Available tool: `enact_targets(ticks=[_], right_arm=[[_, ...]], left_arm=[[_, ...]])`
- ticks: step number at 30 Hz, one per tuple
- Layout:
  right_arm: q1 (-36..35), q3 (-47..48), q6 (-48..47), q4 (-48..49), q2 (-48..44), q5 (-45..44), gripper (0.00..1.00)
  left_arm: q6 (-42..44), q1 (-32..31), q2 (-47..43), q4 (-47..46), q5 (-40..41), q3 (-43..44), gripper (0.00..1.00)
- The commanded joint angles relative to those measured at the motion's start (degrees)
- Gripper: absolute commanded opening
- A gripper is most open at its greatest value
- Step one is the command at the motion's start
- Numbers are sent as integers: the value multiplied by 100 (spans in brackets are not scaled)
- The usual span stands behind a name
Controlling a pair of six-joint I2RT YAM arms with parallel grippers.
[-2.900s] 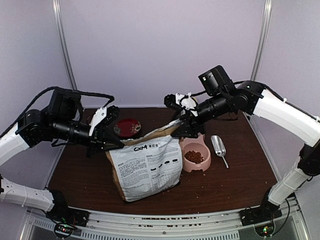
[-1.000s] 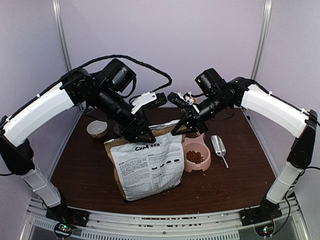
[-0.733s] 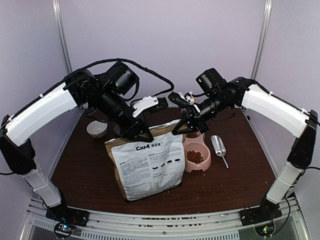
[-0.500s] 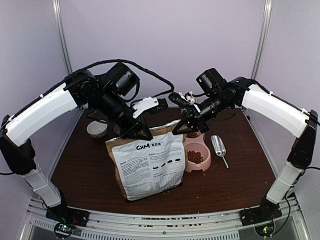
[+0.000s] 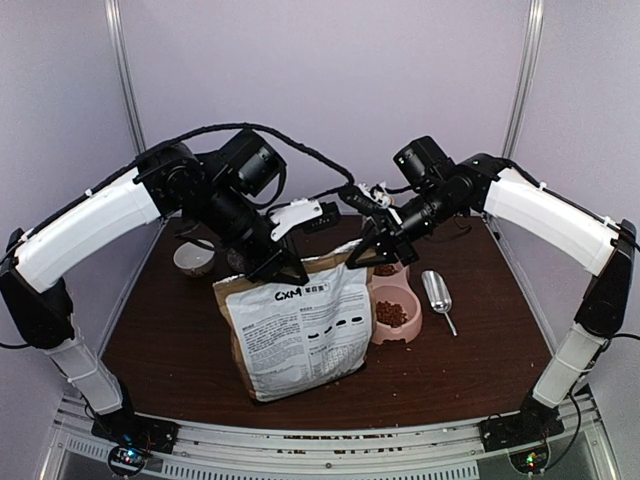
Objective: Serve the pet food
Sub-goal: Seal the pet food bag securely, then move the pet food bag to the corner of the board.
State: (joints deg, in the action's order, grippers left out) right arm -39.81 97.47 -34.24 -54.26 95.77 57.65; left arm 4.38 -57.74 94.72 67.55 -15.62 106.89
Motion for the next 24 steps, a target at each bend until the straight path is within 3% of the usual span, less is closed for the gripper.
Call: enact_targets(ticks=[1, 3, 5, 9, 12, 17, 24], right_arm=[[194, 67, 93, 440, -439, 114, 12], [202, -28, 240, 644, -519, -106, 32], [215, -310, 650, 1206, -753, -480, 46], [262, -1102, 1241, 2613, -1353, -1112, 65], [280, -1755, 1556, 3719, -1852, -1842, 78], [312, -2367, 1897, 4739, -2461, -3027, 85], [307, -2765, 2074, 5267, -2826, -3455, 84]], left_arm=[[-169, -65, 71, -41, -279, -17, 0], [-308, -50, 26, -40, -340, -95, 0], [-482, 67, -42, -55, -618, -142, 0], [-1036, 482, -361, -387, -1570, -401, 0], [-1131, 607, -563, -422, -1684, -557, 0], [-1163, 731, -956, -105, -730, -674, 0], [-1327, 859, -1734, 249, 297, -969, 0]])
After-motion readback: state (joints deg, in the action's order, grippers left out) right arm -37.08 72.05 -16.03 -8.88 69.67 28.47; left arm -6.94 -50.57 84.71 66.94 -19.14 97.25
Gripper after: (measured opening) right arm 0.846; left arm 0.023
